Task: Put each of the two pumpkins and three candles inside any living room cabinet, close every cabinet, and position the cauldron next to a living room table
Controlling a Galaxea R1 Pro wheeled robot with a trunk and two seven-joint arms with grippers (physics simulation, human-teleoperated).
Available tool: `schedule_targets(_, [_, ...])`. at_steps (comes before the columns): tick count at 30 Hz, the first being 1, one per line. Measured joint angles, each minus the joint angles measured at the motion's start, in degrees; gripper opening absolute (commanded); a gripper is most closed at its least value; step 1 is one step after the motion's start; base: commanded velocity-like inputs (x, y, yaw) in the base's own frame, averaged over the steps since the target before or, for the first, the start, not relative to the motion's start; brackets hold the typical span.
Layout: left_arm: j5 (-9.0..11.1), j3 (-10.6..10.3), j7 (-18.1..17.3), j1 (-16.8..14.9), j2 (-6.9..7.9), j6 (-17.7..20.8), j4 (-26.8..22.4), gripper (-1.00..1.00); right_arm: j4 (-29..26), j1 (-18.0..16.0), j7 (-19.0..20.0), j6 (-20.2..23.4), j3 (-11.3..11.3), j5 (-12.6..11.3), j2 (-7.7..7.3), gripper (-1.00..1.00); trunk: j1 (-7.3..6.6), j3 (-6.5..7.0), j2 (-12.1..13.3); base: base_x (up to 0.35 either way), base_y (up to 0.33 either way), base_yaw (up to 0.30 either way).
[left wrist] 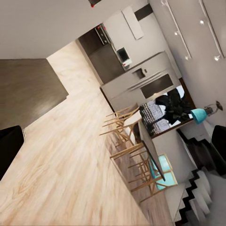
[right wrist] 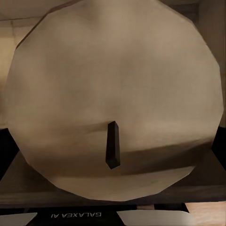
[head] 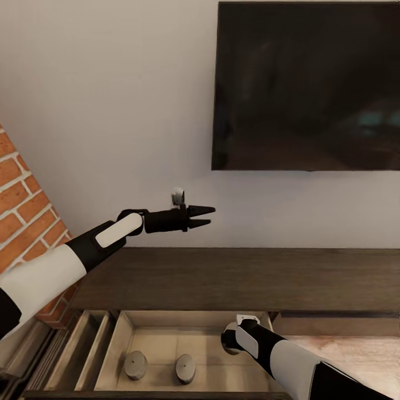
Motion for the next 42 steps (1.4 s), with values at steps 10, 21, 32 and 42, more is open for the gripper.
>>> schedule_targets(10, [0.07, 0.09, -0.08, 0.0, -0.05, 0.04, 1.41, 1.0, -0.04, 0.0, 0.0, -0.01, -0.02, 0.09, 0.01, -1.0, 2.2, -1.78, -4.01, -0.095, 0.03, -0.001])
schedule_targets(21, [0.07, 0.09, -0.08, 0.0, -0.02, 0.04, 1.42, 1.0, -0.17, 0.08, 0.09, 0.0, 0.08, 0.36, 0.08, -1.0, 4.61, -3.76, -8.42, -0.001, 0.001, 0.0])
schedule_targets(32, [0.07, 0.09, -0.08, 0.0, -0.02, 0.04, 1.42, 1.0, -0.18, 0.09, 0.09, -0.08, 0.14, 0.64, 0.08, -1.0, 7.03, -5.73, -12.83, 0.0, 0.0, 0.0])
schedule_targets(42, [0.07, 0.09, -0.08, 0.0, -0.02, 0.04, 1.41, 1.0, -0.17, 0.09, 0.09, -0.11, 0.11, 0.77, 0.05, -1.0, 9.22, -7.53, -16.85, 0.0, 0.0, 0.0])
